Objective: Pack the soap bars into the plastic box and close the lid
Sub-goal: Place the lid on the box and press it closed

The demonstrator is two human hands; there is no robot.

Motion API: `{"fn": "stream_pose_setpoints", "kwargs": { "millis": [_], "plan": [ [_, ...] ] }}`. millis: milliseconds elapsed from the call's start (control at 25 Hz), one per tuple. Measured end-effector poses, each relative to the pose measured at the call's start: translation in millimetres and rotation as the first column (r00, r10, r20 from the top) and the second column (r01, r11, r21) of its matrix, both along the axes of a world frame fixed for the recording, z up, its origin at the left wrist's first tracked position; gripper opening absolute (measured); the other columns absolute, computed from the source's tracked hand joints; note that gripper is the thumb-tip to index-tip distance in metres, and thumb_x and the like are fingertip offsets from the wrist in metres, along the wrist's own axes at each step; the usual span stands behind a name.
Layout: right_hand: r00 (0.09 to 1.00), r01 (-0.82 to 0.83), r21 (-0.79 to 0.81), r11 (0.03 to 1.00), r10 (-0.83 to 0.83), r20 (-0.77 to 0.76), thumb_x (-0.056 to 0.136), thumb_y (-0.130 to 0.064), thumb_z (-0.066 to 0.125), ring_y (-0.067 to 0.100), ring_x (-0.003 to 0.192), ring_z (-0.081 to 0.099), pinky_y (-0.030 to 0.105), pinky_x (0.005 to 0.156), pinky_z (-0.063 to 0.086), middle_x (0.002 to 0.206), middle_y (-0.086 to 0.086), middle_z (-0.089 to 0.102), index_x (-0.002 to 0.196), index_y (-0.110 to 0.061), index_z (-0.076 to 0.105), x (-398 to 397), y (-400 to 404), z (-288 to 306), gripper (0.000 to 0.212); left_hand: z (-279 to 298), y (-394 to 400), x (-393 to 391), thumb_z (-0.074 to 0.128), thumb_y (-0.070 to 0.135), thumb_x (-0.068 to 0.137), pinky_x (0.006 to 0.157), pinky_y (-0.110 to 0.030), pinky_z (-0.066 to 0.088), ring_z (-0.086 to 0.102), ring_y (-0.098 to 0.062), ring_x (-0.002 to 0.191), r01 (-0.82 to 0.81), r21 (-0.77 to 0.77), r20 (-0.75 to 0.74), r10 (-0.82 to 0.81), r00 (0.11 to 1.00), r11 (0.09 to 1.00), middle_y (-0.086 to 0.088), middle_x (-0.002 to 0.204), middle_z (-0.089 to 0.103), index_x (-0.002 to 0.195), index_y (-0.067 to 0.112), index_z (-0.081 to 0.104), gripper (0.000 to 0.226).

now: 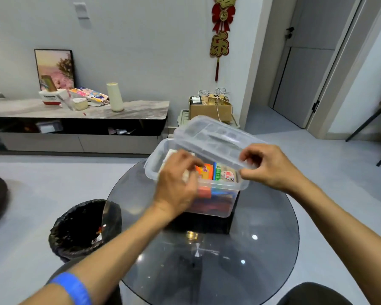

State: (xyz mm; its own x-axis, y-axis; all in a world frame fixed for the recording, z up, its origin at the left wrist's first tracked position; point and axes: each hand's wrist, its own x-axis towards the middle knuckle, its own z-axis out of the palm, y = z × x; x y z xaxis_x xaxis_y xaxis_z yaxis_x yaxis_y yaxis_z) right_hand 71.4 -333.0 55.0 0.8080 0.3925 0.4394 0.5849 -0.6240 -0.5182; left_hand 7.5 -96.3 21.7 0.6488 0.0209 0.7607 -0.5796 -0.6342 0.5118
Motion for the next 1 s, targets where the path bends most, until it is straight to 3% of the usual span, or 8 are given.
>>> {"fn": "stream_pose_setpoints", "kwargs": {
  "millis": [120,280,560,680,720,800,920,1000],
  "plan": [
    [0.988,-0.148,-0.209,0.967,0.155,0.015,0.065,-0.026,0.074,0.008,0.069,0.052,0.026,0.059,0.046,0.078,-0.007,0.059,0.085,-0.019,0.069,-4,36,0,0.022,12,71,17,0.051,0.016,0.087,0.089,-0.04,0.047,0.055,-0.025,0.104,-0.354,-0.175,-0.238,0.31,0.921,0.919,0.0,0.11,0.056,0.111,0.013,0.062,0.027],
    [0.977,-0.212,-0.279,0.936,0.204,-0.058,0.069,-0.029,0.074,0.008,0.074,0.053,0.029,0.064,0.048,0.083,-0.009,0.059,0.09,-0.021,0.07,-2,52,-4,0.022,3,94,46,0.054,0.031,0.094,0.095,-0.034,0.043,0.054,-0.021,0.116,-0.303,-0.236,-0.671,0.071,0.738,0.923,-0.007,0.134,0.058,0.13,0.013,0.057,0.041],
    [0.988,0.056,0.065,0.996,-0.046,-0.146,0.087,-0.021,0.068,0.007,0.072,0.062,0.024,0.066,0.046,0.077,-0.007,0.073,0.081,-0.016,0.078,-4,49,-25,0.013,-15,81,54,0.052,0.02,0.093,0.106,-0.038,0.041,0.05,-0.019,0.124,-0.281,-0.293,-0.683,0.006,0.731,0.914,-0.003,0.143,0.051,0.139,0.017,0.051,0.046],
    [0.952,0.305,0.076,0.949,-0.303,-0.037,0.087,-0.013,0.067,0.019,0.098,0.06,0.029,0.083,0.043,0.102,0.003,0.073,0.099,-0.013,0.075,5,55,-43,0.015,-15,80,57,0.056,0.021,0.089,0.105,-0.042,0.044,0.055,-0.021,0.12,-0.325,-0.297,-0.666,0.049,0.744,0.898,-0.003,0.136,0.059,0.131,0.017,0.06,0.043],
    [0.894,0.446,0.078,0.892,-0.44,-0.089,0.088,-0.017,0.064,0.026,0.11,0.056,0.033,0.092,0.043,0.117,0.006,0.069,0.112,-0.013,0.071,11,54,-47,0.025,-13,82,58,0.06,0.022,0.086,0.103,-0.042,0.046,0.058,-0.02,0.116,-0.342,-0.302,-0.665,0.061,0.745,0.89,-0.004,0.131,0.063,0.126,0.018,0.064,0.04],
    [0.722,0.65,0.136,0.747,-0.552,-0.418,0.088,-0.028,0.062,0.032,0.12,0.051,0.041,0.1,0.043,0.136,0.009,0.057,0.134,-0.01,0.054,21,52,-49,0.05,-7,85,61,0.068,0.019,0.082,0.1,-0.04,0.05,0.063,-0.019,0.107,-0.396,-0.44,-0.675,-0.006,0.738,0.806,-0.004,0.121,0.069,0.116,0.018,0.072,0.034],
    [0.55,0.752,0.286,0.593,-0.328,-0.768,0.081,-0.036,0.068,0.026,0.092,0.061,0.034,0.07,0.049,0.115,0.005,0.06,0.135,-0.004,0.045,25,44,-45,0.067,-5,67,48,0.066,0.005,0.078,0.087,-0.038,0.054,0.065,-0.02,0.085,-0.452,-0.688,-0.647,-0.198,0.736,0.568,-0.008,0.114,0.071,0.114,0.02,0.071,0.04],
    [0.519,0.764,0.361,0.535,-0.177,-0.836,0.076,-0.034,0.076,0.024,0.076,0.069,0.029,0.05,0.053,0.098,0.007,0.07,0.12,-0.005,0.057,27,40,-39,0.055,-10,64,37,0.066,0.001,0.075,0.078,-0.036,0.056,0.065,-0.018,0.078,-0.459,-0.714,-0.634,-0.211,0.744,0.528,-0.006,0.115,0.068,0.122,0.02,0.065,0.051]
  ]
}}
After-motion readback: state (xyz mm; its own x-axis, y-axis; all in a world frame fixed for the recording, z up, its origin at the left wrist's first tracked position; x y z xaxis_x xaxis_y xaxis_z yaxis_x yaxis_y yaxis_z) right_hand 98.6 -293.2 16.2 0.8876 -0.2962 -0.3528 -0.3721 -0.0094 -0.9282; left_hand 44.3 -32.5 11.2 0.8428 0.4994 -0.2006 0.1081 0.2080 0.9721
